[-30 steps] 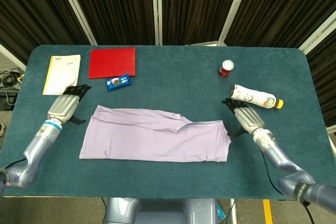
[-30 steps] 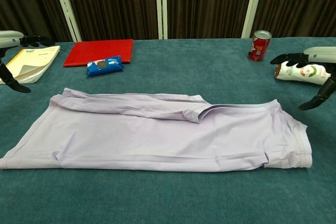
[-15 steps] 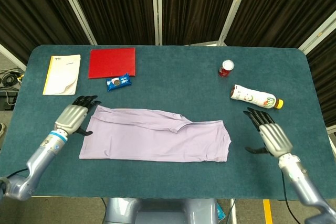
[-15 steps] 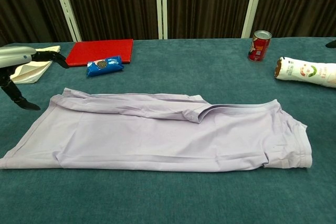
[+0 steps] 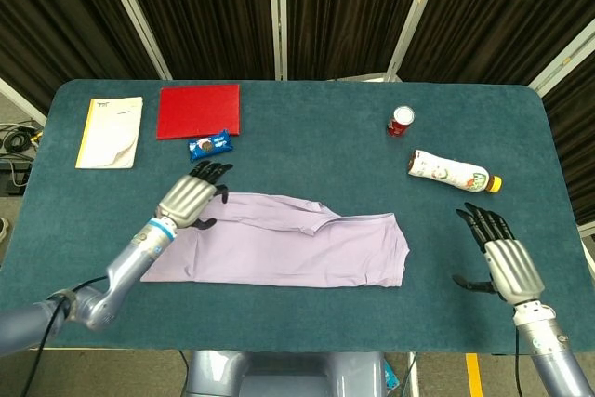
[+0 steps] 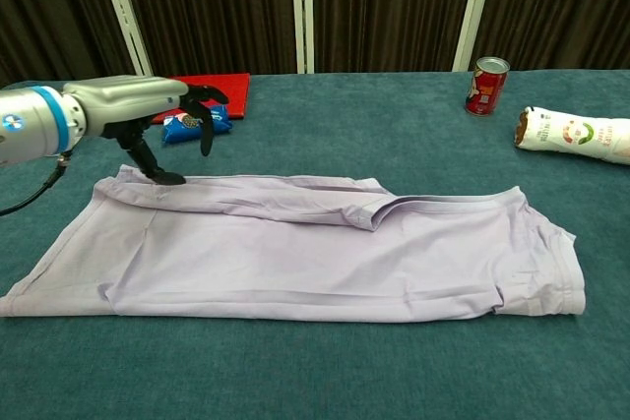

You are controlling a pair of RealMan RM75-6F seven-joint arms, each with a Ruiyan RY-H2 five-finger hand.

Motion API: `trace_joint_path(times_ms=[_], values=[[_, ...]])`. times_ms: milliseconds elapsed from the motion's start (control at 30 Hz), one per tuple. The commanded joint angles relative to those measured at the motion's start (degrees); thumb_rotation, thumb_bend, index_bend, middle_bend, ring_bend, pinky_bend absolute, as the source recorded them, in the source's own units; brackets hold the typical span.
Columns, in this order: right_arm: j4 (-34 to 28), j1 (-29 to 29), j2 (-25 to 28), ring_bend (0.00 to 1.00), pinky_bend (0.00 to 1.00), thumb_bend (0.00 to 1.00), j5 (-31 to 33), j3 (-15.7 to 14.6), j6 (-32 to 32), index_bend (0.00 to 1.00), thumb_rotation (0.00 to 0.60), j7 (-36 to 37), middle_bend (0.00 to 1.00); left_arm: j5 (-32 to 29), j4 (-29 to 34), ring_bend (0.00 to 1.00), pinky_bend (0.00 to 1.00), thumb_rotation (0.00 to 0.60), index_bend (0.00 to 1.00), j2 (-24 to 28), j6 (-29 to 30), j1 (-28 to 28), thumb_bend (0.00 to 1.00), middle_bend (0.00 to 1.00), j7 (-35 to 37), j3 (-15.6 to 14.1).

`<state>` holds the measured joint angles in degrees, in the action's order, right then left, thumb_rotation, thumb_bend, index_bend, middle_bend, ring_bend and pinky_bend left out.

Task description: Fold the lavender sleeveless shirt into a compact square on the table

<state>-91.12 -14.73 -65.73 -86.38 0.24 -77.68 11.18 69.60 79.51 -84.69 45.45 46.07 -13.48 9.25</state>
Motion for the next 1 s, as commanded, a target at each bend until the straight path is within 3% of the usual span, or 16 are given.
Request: trace_joint_path(times_ms=[33,400,1000], values=[[0.50,0.21,0.08,0.00,0.00,0.01,-0.13,0.24,-0.10,0.11,0.600,0.20,0.00,-1.80,-2.71,0.00,0.00,0.600,0.45,-3.74,-2.94,3.77,0.28,0.00,-3.97,0.88],[1.18,0.40,0.53,0.00,0.00,0.01,-0.61,1.11,0.07,0.13,0.600,2.01,0.01,-6.18,-10.49,0.00,0.00,0.600,0.45,-13.87,-6.35,9.61,0.28,0.00,-8.58,0.92],[0.61,1.13,1.39,0.00,0.00,0.01,-1.45,1.66,-1.03,0.14,0.600,3.53,0.02,-8.15,-15.49,0.00,0.00,0.600,0.46,-19.73,-6.83,12.51,0.32,0.00,-10.13,1.04]])
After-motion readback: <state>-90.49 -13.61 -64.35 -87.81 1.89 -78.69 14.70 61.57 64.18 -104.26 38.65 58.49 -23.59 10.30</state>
